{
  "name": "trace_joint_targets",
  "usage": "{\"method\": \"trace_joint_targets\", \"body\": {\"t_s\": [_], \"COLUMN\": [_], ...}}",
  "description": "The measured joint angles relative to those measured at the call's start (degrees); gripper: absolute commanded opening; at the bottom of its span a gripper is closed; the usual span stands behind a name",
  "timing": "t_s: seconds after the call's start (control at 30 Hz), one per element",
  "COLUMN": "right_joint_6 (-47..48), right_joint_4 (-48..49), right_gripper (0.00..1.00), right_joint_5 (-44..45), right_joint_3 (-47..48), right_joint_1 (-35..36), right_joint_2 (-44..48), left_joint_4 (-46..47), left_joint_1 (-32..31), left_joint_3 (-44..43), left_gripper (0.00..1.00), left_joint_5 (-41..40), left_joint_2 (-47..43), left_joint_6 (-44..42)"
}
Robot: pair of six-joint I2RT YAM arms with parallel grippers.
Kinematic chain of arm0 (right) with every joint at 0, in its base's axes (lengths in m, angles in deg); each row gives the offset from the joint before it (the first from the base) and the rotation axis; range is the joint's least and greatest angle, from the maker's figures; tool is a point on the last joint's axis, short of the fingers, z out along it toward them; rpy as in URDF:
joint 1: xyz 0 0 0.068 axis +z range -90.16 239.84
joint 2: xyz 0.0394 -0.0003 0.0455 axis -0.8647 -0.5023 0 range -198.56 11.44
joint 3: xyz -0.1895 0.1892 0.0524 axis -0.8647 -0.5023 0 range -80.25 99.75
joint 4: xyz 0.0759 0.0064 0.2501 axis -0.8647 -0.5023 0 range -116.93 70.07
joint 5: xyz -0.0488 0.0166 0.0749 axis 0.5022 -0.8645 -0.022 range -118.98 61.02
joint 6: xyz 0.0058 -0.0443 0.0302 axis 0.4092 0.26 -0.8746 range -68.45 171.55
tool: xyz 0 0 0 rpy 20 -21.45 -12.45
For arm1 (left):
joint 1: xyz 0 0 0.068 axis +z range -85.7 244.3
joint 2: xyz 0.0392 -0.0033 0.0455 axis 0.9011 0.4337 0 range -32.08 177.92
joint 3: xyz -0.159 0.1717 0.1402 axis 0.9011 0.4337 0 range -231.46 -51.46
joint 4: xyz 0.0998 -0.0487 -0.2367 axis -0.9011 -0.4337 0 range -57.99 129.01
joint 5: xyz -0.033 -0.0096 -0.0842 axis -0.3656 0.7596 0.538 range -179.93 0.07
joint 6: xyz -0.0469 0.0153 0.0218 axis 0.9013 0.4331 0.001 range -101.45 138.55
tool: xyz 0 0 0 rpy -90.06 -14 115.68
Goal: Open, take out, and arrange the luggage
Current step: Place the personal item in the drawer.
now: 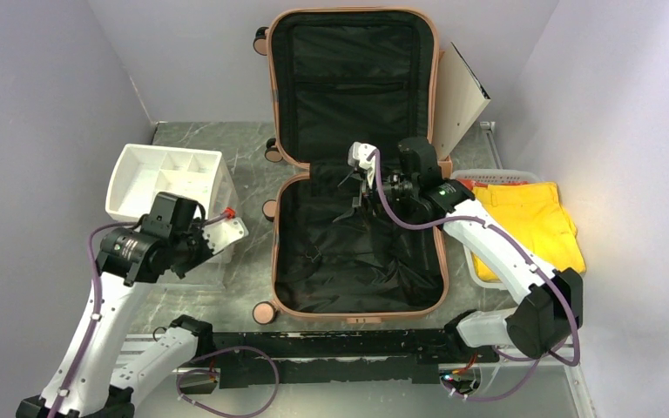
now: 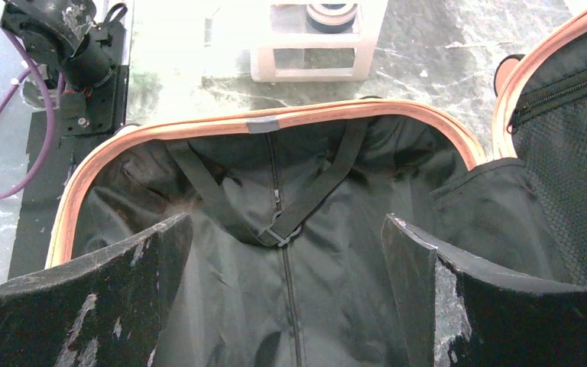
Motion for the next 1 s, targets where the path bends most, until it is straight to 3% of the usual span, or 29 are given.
{"method": "trace_joint_targets", "body": {"t_s": [0.4, 0.67, 0.77, 0.9, 1.0], "right_joint_6": [0.1, 0.1, 0.1, 0.1, 0.1], "right_joint_4": [0.3, 0.3, 0.3, 0.3, 0.3], "right_gripper": [1.0, 1.0, 1.0, 1.0, 1.0], "right_joint_5": [0.0, 0.0, 0.0, -0.2, -0.6], "right_joint_3": [0.0, 0.0, 0.0, 0.0, 0.0], "right_joint_1": [0.0, 0.0, 0.0, 0.0, 0.0], "right_joint_2": [0.5, 0.7, 0.7, 0.7, 0.6], "left_joint_4": [0.1, 5.8, 7.7, 10.3, 10.3], "left_joint_1": [0.5, 5.0, 5.7, 5.7, 5.7], "left_joint_3": [7.2, 14.2, 16.3, 16.4, 16.0], "left_gripper": [0.05, 0.07, 0.26, 0.73, 0.82], "left_joint_5": [-18.0, -23.0, -23.7, -24.0, -23.5], "left_joint_2": [4.2, 7.0, 7.8, 8.4, 8.7], "left_joint_6": [-8.9, -16.1, -18.0, -19.7, -20.3]}}
